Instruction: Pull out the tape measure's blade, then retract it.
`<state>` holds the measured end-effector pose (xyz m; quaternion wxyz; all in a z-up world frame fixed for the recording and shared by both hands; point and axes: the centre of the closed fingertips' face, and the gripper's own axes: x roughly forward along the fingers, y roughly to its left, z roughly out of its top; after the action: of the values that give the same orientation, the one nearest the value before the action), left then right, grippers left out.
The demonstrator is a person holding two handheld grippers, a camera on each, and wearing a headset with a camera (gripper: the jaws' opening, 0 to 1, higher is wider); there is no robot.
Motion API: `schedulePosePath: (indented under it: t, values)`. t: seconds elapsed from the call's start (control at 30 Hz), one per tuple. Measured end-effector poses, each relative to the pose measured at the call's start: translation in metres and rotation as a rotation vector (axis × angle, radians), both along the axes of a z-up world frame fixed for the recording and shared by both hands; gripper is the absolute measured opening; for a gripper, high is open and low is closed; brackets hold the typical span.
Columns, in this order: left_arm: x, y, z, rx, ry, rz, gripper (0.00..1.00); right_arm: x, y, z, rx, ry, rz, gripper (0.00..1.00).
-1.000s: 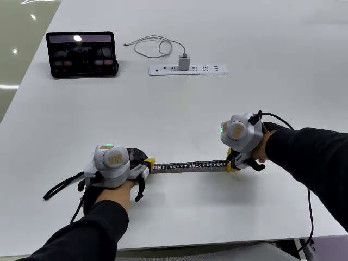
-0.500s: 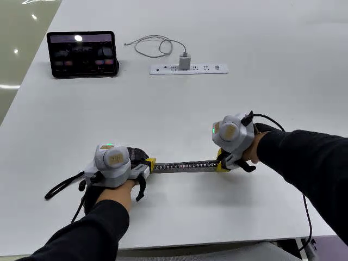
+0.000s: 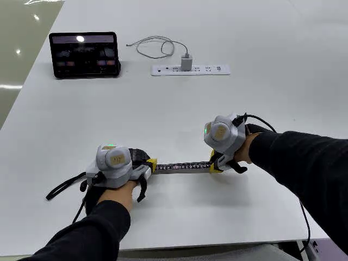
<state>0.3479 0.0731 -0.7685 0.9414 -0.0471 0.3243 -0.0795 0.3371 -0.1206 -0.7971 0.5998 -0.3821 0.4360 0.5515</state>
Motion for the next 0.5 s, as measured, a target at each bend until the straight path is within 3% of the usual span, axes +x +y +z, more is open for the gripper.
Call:
schedulePosePath:
  t: [0.5]
  values:
    - [0.000,0.000,0.000,-0.002,0.001,-0.001,0.64,0.000,0.016,-0.003,0.022,-0.004,0.011,0.11]
